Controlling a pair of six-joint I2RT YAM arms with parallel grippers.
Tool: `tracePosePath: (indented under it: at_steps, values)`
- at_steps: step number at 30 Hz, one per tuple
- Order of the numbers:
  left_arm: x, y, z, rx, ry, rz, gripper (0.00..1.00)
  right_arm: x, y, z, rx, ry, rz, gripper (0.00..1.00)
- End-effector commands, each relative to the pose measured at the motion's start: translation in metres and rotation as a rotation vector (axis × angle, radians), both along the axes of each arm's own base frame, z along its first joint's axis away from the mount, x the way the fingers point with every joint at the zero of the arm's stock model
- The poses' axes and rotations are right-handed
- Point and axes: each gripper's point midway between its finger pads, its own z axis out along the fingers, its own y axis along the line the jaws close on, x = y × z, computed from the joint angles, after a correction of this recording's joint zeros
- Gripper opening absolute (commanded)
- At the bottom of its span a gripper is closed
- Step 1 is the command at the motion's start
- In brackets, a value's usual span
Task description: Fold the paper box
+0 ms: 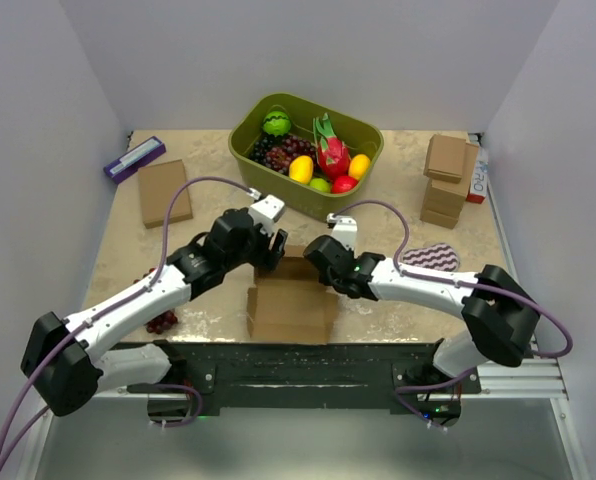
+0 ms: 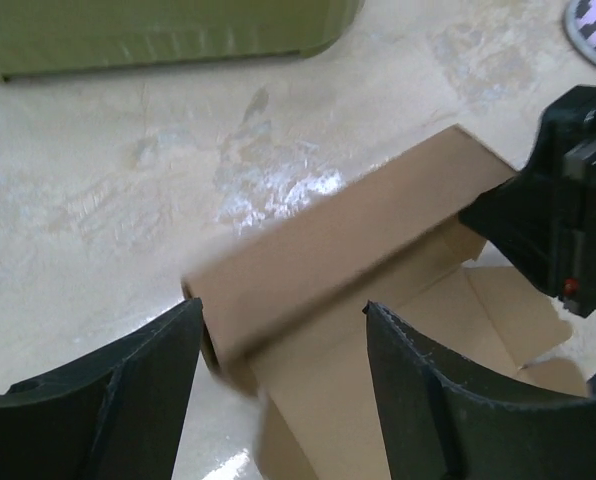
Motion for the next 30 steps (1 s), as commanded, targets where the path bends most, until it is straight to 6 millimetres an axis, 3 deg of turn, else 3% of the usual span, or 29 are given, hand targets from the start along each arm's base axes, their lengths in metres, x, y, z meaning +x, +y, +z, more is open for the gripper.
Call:
tracePosePath:
  at_steps: [1,5,13,22,30]
  values:
    - [0.004,-0.005,0.031,0.140,-0.098,-0.167,0.71,0.009,0.011,0.026,-0.010,0.012,0.104,0.08]
    - [0.009,-0.006,0.055,0.181,-0.185,-0.225,0.72,0.011,0.012,0.029,-0.030,0.066,0.192,0.04]
    - [-0.024,-0.033,0.046,0.107,-0.160,-0.468,0.73,0.005,0.015,0.024,-0.047,0.203,0.328,0.05]
    - [-0.039,-0.047,0.005,0.155,-0.039,-0.562,0.77,-0.005,0.029,0.016,-0.002,0.289,0.416,0.07]
    - [-0.044,-0.038,-0.030,0.178,0.033,-0.511,0.79,-0.011,0.028,0.015,0.029,0.320,0.454,0.08]
